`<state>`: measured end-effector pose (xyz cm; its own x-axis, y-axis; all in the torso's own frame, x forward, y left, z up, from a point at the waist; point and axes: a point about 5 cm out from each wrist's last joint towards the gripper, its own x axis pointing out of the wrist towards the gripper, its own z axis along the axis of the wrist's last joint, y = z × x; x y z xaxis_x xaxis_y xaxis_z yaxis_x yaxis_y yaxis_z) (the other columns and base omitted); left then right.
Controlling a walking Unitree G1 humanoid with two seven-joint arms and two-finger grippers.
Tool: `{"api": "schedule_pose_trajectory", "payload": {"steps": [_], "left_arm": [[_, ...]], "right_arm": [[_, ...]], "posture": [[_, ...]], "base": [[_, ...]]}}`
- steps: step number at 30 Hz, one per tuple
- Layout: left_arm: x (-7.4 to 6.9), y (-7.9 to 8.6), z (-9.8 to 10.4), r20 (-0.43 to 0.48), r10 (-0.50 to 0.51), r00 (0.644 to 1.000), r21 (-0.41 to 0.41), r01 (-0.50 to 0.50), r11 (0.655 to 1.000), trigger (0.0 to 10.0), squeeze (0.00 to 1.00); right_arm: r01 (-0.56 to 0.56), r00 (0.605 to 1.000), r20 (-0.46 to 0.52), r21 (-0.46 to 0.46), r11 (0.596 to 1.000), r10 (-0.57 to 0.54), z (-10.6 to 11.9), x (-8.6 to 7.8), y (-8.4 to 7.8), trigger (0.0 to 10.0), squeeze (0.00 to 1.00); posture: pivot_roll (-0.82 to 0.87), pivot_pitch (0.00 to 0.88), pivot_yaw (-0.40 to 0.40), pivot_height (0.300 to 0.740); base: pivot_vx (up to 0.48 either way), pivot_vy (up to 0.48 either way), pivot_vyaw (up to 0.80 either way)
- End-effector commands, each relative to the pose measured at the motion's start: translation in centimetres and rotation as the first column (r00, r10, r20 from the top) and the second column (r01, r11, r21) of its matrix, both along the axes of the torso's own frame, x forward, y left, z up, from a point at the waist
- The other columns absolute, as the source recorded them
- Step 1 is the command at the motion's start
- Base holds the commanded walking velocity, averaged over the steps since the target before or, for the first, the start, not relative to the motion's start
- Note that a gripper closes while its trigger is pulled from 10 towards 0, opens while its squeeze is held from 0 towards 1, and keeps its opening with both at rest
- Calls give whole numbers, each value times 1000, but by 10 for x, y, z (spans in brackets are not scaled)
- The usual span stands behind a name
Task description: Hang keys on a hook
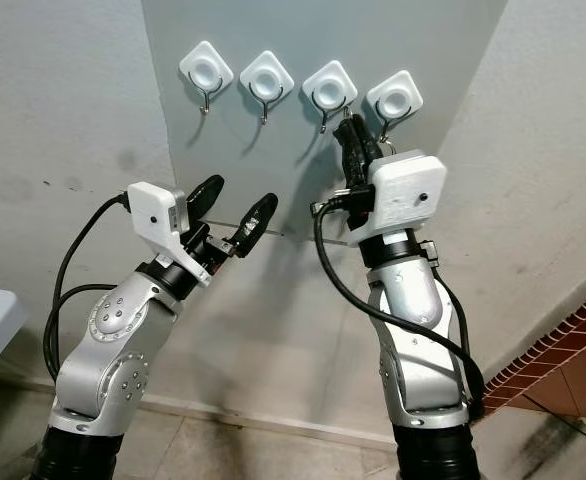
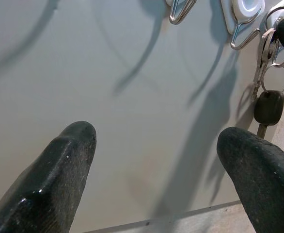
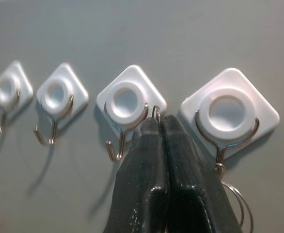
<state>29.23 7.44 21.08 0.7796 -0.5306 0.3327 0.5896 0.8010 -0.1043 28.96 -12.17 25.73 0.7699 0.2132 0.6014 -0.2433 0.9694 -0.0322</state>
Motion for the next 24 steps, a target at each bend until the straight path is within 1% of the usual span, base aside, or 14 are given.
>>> {"api": "schedule_pose_trajectory", "payload": {"steps": [1, 3, 6, 8, 11, 13, 18, 24], "left_arm": [[-2, -1, 2, -1, -3, 1000, -8, 3, 1000, 10000, 0], [-2, -1, 2, -2, -3, 1000, -9, 3, 1000, 10000, 0], [-2, -1, 2, -1, -1, 1000, -9, 1, 1000, 10000, 0], [-2, -1, 3, 1, -2, 1000, -8, 2, 1000, 10000, 0], [-2, -1, 3, 4, -5, 1000, -3, 5, 1000, 10000, 0], [-2, -2, 3, 11, -10, 1000, 16, 10, 1000, 10000, 0], [-3, -3, 3, 12, -14, 1000, 19, 14, 1000, 10000, 0], [-3, -2, 3, 11, -19, 1000, 21, 19, 1000, 10000, 0]], "right_arm": [[-43, 999, 10, 25, 999, 43, 7, -2, 0, 10000, 0], [-76, 997, -12, 21, 997, 76, 4, -3, 2, 10000, 0], [-143, 988, -63, -17, 990, 141, -6, -6, 8, 10000, 0], [-187, 978, -89, 1, 982, 186, -12, -8, 10, 10000, 0], [-199, 976, -92, 13, 980, 199, -11, -7, 10, 10000, 0], [-196, 976, -94, 17, 980, 197, -11, -7, 10, 10000, 0], [-195, 975, -100, 32, 980, 198, -11, -7, 8, 10000, 0], [-239, 967, -73, 64, 969, 244, -3, -8, 13, 10000, 0]], "posture": [[-28, 56, -45, 740], [-28, 56, -45, 740], [-28, 55, -45, 740], [-30, 56, -44, 740], [-31, 57, -43, 740], [-31, 59, -42, 740], [-32, 60, -41, 740], [-32, 66, -36, 740]], "base": [[0, 0, 0], [0, 0, 0], [0, 0, 0], [0, 0, 0], [0, 0, 0], [0, 0, 0], [0, 0, 0], [0, 0, 0]]}}
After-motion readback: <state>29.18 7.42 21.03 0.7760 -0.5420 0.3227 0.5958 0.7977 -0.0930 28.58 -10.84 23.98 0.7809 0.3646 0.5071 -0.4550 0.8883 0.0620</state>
